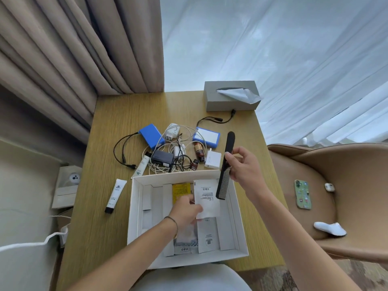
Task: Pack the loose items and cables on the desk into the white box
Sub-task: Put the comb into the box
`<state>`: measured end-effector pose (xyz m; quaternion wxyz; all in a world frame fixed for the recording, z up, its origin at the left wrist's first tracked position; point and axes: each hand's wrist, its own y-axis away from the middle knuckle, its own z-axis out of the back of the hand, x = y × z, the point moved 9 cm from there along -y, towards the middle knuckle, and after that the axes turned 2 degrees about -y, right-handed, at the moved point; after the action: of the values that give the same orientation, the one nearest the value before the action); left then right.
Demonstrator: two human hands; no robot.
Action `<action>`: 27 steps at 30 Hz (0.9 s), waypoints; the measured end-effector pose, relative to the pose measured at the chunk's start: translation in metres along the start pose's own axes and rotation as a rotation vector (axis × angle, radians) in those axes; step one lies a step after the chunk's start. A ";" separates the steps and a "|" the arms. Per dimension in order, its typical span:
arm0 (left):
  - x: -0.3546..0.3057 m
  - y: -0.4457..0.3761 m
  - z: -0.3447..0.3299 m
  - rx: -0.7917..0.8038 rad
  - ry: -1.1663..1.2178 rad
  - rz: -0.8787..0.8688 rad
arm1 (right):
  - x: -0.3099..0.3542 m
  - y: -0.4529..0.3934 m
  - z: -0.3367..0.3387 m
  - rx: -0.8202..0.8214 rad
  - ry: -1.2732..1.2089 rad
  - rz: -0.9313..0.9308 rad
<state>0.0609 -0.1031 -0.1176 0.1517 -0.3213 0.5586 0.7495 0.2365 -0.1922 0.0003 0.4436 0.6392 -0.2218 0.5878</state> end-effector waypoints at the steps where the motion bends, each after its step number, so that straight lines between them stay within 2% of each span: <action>1: 0.001 -0.001 -0.001 -0.017 -0.022 0.001 | -0.002 0.004 0.003 -0.003 -0.006 -0.011; 5: -0.002 -0.010 0.014 -0.167 -0.117 0.015 | -0.006 0.021 0.007 0.045 0.000 -0.071; 9: -0.009 -0.016 0.024 -0.275 -0.280 -0.001 | -0.015 0.034 0.005 0.133 0.143 -0.161; 13: 0.001 -0.013 0.035 -0.362 -0.262 0.005 | -0.023 0.041 0.008 0.148 0.294 -0.193; 19: 0.009 -0.013 0.035 -0.426 -0.232 0.011 | -0.042 0.049 -0.004 0.186 0.526 -0.191; 27: 0.005 -0.017 0.026 -0.390 -0.550 0.022 | -0.076 0.059 -0.036 0.289 0.857 -0.191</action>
<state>0.0593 -0.0738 -0.1290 0.2245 -0.1239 0.3464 0.9023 0.1531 -0.2106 -0.0572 0.4536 0.4114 0.1255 0.7805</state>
